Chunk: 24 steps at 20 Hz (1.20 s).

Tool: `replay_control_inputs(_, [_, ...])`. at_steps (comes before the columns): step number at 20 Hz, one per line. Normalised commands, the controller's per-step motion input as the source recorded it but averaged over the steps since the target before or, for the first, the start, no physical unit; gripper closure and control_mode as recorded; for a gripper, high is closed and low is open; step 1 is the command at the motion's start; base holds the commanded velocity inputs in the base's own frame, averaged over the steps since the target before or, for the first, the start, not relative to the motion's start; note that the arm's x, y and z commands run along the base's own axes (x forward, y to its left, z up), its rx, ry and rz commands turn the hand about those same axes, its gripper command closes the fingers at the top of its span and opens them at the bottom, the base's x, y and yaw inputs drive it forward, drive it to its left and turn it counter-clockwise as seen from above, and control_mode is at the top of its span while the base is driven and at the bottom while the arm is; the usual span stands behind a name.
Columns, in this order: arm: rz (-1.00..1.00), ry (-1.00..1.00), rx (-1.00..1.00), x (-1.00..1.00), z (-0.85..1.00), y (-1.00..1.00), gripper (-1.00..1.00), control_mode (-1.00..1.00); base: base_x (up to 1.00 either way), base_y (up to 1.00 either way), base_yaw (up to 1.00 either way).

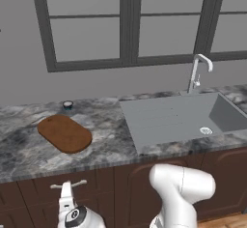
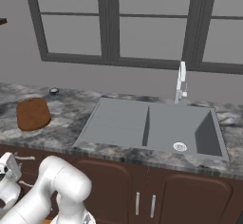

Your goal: Open the drawer on the left and place the cutting tools on the cutting board.

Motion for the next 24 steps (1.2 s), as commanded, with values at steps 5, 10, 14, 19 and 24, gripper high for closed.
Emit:
replay_control_inputs(5, [0.00, -0.01, -0.03, 0.26, -0.38, 0.11, -1.00, -1.00, 0.00, 0.00, 0.00])
replay_control_inputs(10, [0.00, -0.01, -0.01, 0.31, -0.25, 0.20, -1.00, -1.00, 0.00, 0.00, 0.00])
replay_control_inputs(14, [0.00, 0.00, 0.00, 0.24, -0.09, 0.15, -1.00, -1.00, 0.00, 0.00, 0.00])
replay_control_inputs(19, [0.00, 0.00, 0.00, 0.13, -0.01, 0.08, 1.00, -1.00, 0.00, 0.00, 0.00])
replay_control_inputs(24, [0.00, 0.00, 0.00, 0.00, 0.00, 0.00, 1.00, -1.00, 0.00, 0.00, 0.00])
